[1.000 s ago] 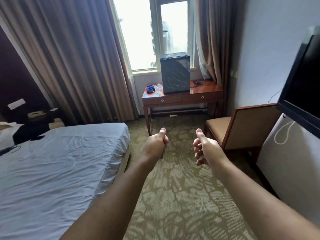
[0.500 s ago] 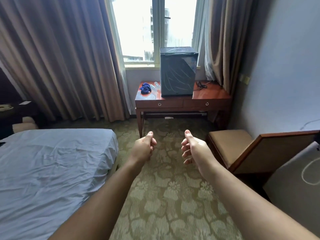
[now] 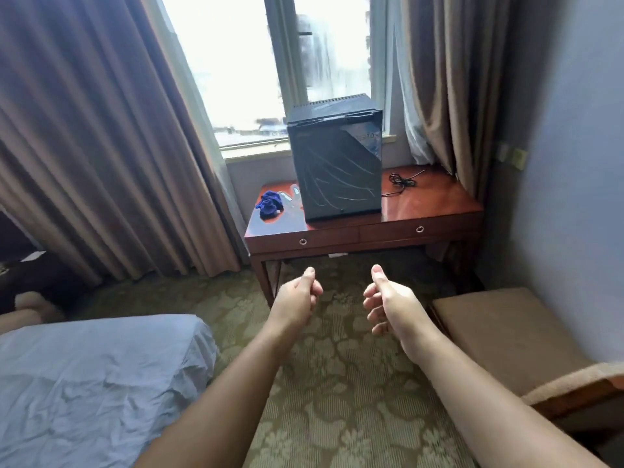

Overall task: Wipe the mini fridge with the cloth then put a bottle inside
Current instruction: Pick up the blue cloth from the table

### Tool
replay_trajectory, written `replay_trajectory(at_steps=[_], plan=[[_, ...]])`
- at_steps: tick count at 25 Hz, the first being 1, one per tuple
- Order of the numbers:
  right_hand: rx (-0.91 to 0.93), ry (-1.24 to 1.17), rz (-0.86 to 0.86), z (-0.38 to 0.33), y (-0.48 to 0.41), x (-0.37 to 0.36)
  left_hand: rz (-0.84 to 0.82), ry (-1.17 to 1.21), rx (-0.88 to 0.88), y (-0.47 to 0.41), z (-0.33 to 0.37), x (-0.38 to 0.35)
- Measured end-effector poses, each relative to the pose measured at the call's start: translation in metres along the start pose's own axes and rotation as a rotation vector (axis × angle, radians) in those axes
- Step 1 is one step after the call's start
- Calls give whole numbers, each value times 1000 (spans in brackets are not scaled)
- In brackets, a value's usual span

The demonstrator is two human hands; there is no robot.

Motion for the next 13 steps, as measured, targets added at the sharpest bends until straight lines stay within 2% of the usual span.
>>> replay_trajectory(at_steps=[4, 9, 13], plan=[[-7, 37, 3, -42, -101, 17, 6, 53, -13, -103, 37, 9], [-12, 152, -60, -51, -227, -28, 93, 44, 69, -242, -5, 59], [-40, 229, -82, -61, -350, -85, 67, -1, 60, -360, -24, 107]])
Point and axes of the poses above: each hand's wrist, its own y-axis away from the middle knuckle, its own x-axis out of the back of the hand, z = x × y, the point moved 8 cm from there along -y, towards the middle knuckle, and after that the axes turned 5 degrees about -z, right-handed, at the moved point
